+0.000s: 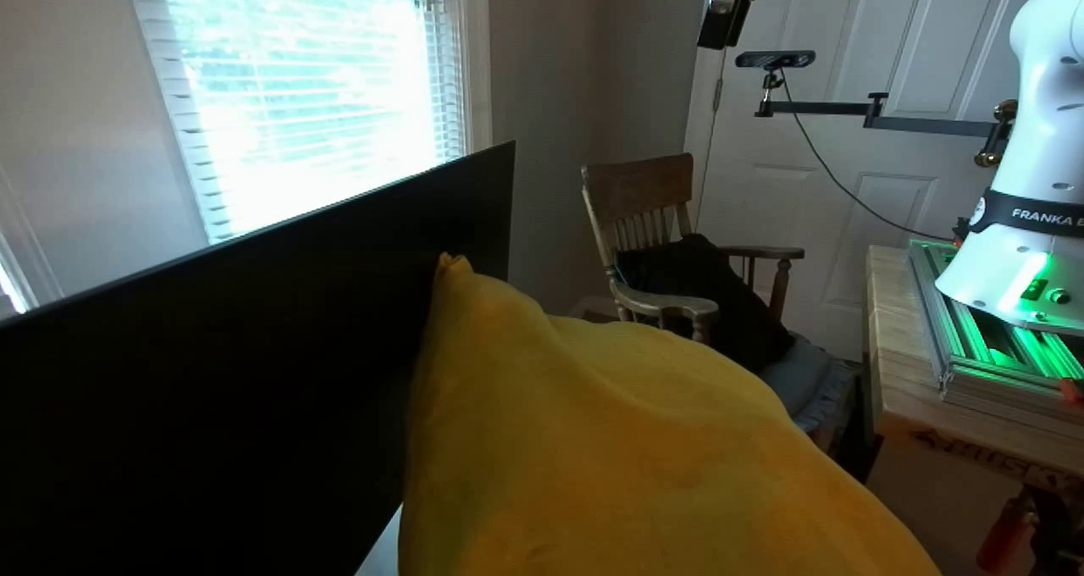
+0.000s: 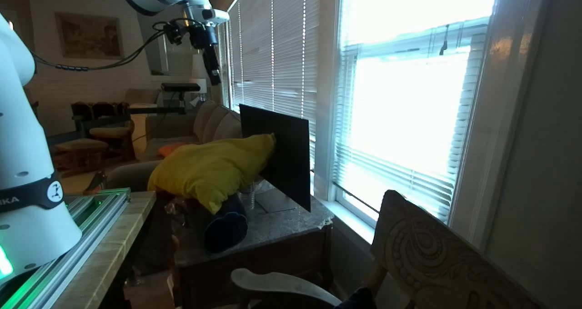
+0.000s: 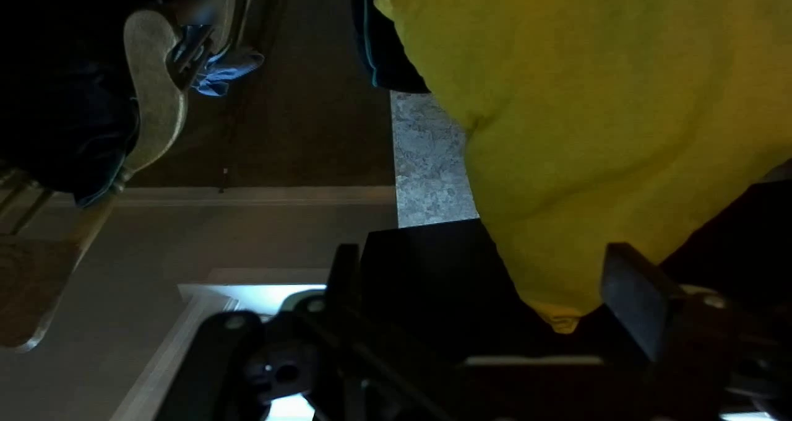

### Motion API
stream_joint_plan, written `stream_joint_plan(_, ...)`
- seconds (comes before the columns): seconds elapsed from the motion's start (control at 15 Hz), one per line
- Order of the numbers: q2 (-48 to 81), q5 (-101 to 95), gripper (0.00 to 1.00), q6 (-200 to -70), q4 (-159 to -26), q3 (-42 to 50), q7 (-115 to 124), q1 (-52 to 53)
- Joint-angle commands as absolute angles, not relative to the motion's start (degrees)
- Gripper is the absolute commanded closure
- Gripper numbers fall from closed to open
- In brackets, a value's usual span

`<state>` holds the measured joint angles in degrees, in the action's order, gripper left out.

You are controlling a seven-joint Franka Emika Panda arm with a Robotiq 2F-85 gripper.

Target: Put the yellow pillow on the TV stand.

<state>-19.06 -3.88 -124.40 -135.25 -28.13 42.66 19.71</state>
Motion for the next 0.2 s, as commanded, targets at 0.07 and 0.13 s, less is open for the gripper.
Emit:
stream_joint_plan(0.07,-19.08,-3.76,0.0,-124.29,-135.16,-28.33,42.57,19.47)
stream_joint_plan(0.13,-19.08,-3.76,0.0,-124.29,-135.16,-28.34,42.57,19.47)
